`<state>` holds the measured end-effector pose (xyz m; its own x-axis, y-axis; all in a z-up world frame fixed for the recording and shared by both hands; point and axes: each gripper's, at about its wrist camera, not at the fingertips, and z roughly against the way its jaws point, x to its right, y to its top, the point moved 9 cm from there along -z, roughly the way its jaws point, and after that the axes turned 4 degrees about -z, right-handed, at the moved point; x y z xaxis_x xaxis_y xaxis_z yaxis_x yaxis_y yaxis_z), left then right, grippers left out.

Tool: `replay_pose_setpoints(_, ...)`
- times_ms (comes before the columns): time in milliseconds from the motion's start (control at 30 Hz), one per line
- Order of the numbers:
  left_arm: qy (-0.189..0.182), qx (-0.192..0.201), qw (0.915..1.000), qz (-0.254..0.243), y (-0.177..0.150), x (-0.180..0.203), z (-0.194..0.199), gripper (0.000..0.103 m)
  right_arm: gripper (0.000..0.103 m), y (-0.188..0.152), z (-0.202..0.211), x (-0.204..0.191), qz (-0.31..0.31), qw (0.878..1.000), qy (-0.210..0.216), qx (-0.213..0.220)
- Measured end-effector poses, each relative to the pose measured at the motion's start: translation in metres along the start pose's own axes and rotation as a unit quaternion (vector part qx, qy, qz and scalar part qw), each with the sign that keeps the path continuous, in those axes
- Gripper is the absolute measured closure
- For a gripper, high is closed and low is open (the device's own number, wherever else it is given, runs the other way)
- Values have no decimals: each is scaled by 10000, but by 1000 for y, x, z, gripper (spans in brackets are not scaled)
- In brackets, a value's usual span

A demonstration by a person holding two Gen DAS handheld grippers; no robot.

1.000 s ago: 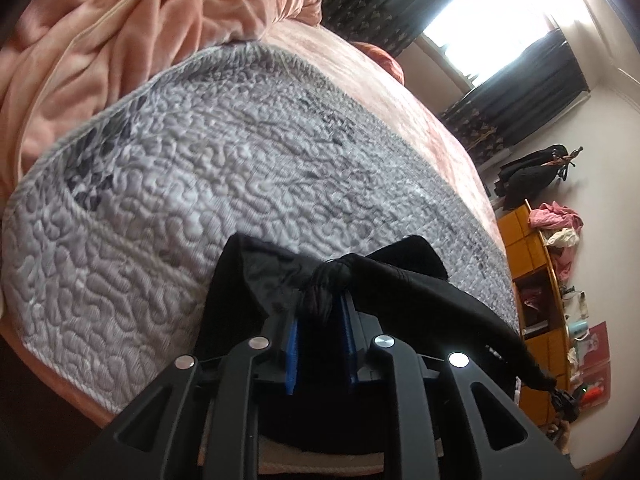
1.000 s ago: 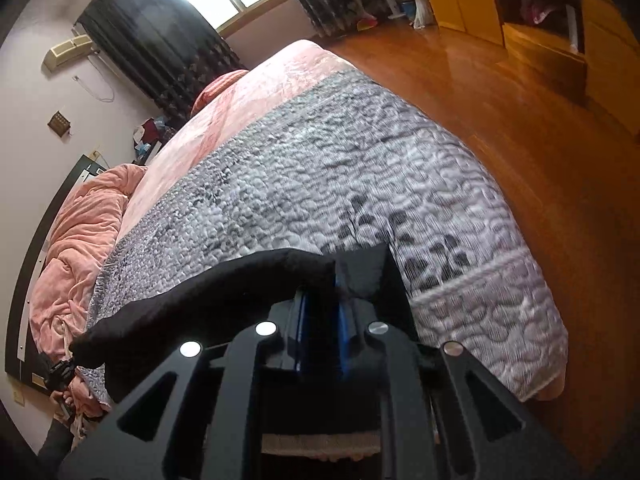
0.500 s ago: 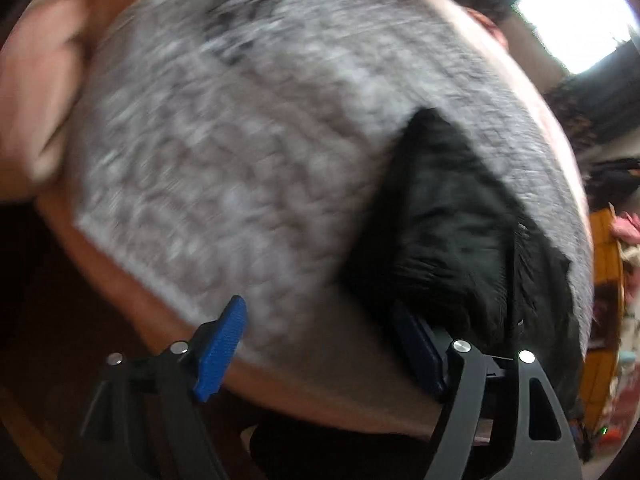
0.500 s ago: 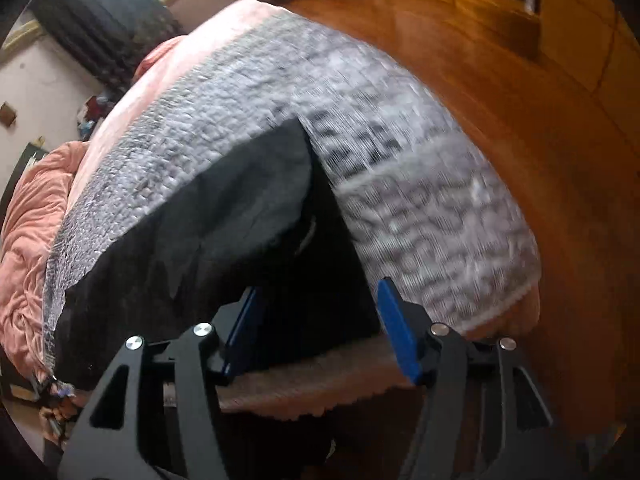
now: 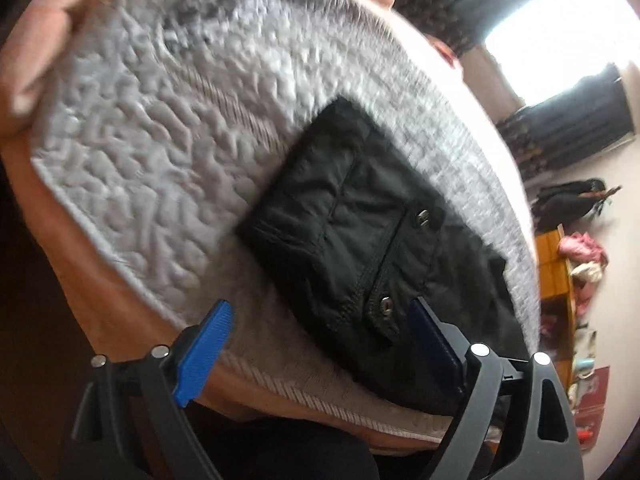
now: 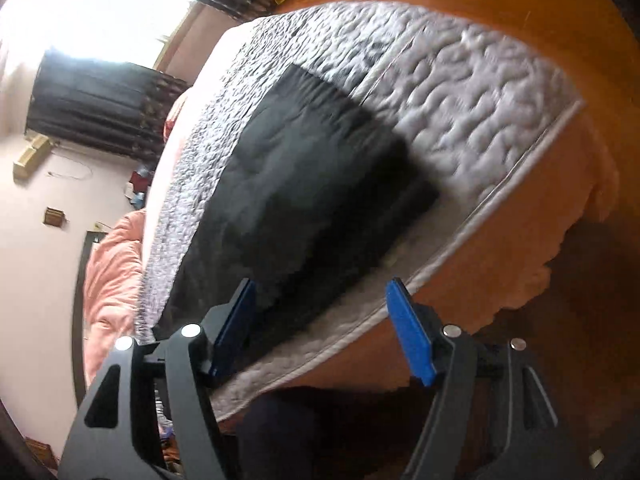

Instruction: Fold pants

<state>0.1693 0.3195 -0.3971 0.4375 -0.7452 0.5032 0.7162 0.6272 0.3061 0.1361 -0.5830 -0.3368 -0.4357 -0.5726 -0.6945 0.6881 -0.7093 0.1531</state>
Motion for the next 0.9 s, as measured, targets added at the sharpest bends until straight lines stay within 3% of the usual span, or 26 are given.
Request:
replay_pose_setpoints(33,82,-122,9999,3,0,0,-10,45,34,-3,-3,-3,8,10000,27,-29)
replay_pose_setpoints(100,143,-252,9996,27,3,1,-21,68,33,-7,-7,-7,35,10000,17,-68)
replay_pose_setpoints(200,430,-71,9982,-417,13,22,-11,83,33,-11,-8,-12,131,9999,-29,-92)
replay_pose_setpoints(300,513,222,9967,-589,29,34,-1,86,32,-9,-9,-16,114,9999,34,-55)
replay_pose_setpoints(433,488,-60,9987,138,36,4,-25,86,33,-5,-3,-5,-99,9999,67,59)
replay_pose_setpoints(567,560,-91,9982,-196,30,11,-26,86,39,12,13,4,-672,9956,497,429)
replay_pose_setpoints(633,442,-84,9988,-217,29,12,-24,86,53,23,20,12,-1150,9879,861,585)
replay_pose_setpoints(667,380,-75,9990,-205,30,11,-23,86,54,29,21,16,-1354,9836,1010,634)
replay_pose_setpoints(900,349,-105,9993,-108,26,6,-24,86,56,47,2,31,-1751,9771,961,734)
